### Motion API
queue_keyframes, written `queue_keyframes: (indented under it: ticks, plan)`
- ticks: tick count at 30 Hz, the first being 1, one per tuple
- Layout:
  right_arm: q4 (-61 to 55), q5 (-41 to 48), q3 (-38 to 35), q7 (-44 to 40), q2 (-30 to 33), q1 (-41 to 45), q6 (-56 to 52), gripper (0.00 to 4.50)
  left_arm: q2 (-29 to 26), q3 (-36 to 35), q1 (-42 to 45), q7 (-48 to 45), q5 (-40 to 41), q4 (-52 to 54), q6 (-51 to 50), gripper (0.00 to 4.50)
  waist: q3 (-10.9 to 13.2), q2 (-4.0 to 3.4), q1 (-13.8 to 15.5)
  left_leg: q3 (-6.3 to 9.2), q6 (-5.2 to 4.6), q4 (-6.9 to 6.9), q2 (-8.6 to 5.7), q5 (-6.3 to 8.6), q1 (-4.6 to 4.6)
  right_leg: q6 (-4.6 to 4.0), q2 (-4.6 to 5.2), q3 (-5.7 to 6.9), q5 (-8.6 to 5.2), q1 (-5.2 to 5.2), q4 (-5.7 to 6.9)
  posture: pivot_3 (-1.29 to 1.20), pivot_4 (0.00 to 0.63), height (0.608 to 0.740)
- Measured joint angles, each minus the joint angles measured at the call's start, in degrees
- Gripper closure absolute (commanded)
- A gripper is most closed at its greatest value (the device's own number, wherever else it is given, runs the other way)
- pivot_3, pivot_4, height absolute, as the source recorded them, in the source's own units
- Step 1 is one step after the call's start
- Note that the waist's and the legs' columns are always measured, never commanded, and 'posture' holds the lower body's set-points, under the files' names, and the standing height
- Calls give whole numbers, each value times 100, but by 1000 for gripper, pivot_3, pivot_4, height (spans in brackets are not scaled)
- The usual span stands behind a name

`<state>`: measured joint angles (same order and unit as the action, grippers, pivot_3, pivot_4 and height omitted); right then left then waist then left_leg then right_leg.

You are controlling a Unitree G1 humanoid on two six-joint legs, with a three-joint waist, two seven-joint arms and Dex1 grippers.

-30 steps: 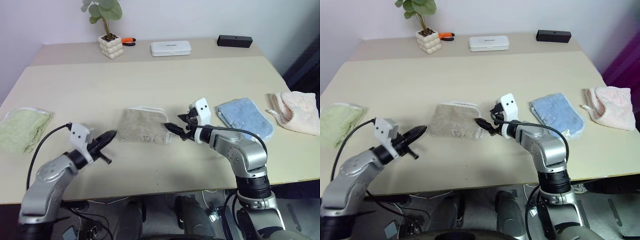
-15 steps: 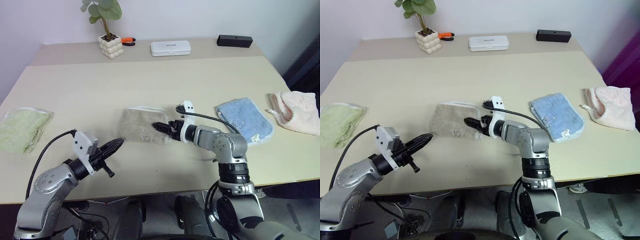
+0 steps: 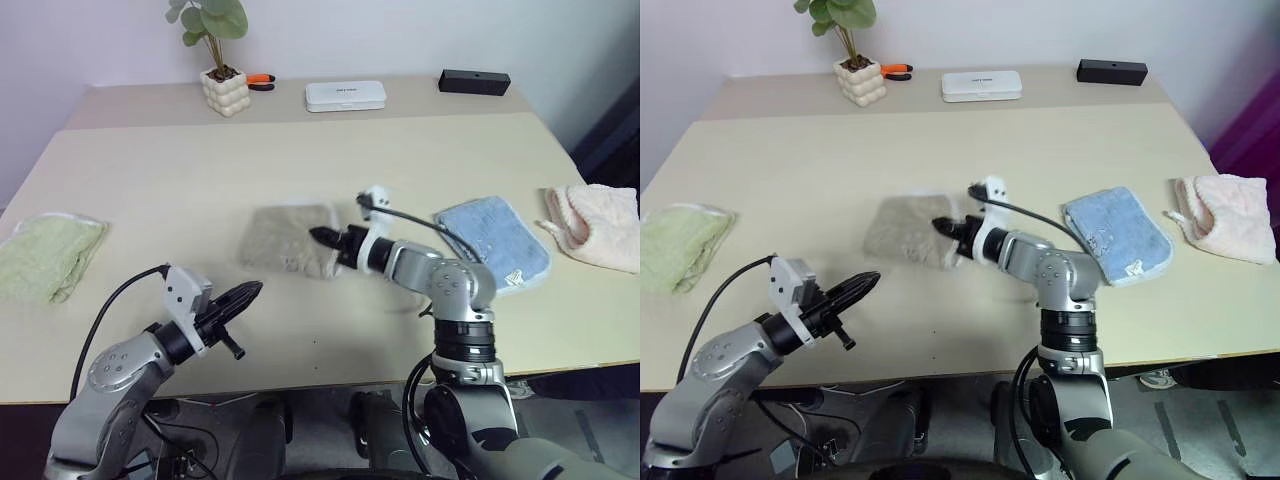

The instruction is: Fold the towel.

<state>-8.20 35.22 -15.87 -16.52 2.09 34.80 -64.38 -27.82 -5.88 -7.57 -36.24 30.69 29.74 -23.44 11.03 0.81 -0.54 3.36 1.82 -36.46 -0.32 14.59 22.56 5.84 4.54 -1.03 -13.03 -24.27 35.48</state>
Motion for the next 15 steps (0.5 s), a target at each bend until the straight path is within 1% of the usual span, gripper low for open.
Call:
queue_keyframes:
  ticks: [3, 6, 10, 12, 15]
  plan:
    - [-411, 254, -964, 478, 435, 213, 115, 4457, 97, 172, 379, 10, 3, -105, -76, 4500, 0, 0, -22, -3, 0, -2, -3, 0, 1, 0, 2, -2, 0, 1, -3, 0, 150, 738]
    - [-549, 595, -1900, 1039, 838, 445, 105, 4457, 184, 404, 745, -63, -7, -379, -106, 4500, 0, -1, -40, -3, -1, 9, 0, 0, -6, 3, -1, -1, 2, 0, 1, 0, 150, 738]
    - [-573, 1027, -3055, 2026, 1031, 458, -83, 4457, 317, 694, 1316, -228, -25, -812, -105, 4500, -1, -3, -56, -3, -2, 21, 2, -1, -10, 4, -5, -1, 2, -1, 4, 0, 150, 738]
    - [-620, 1213, -3396, 2428, 1028, 261, -260, 4457, 341, 757, 1433, -296, -36, -954, -101, 4500, -3, -7, -70, -6, -3, 26, 3, -1, -13, 4, -5, -3, 2, -1, 4, 0, 150, 738]
    - [-1044, 1704, -3962, 3025, 790, -561, -674, 4457, 348, 813, 1572, -415, -121, -1185, -73, 4500, -6, -12, -25, 2, -3, 31, 4, -1, -11, 4, -6, 1, 1, -2, 8, 0, 150, 738]
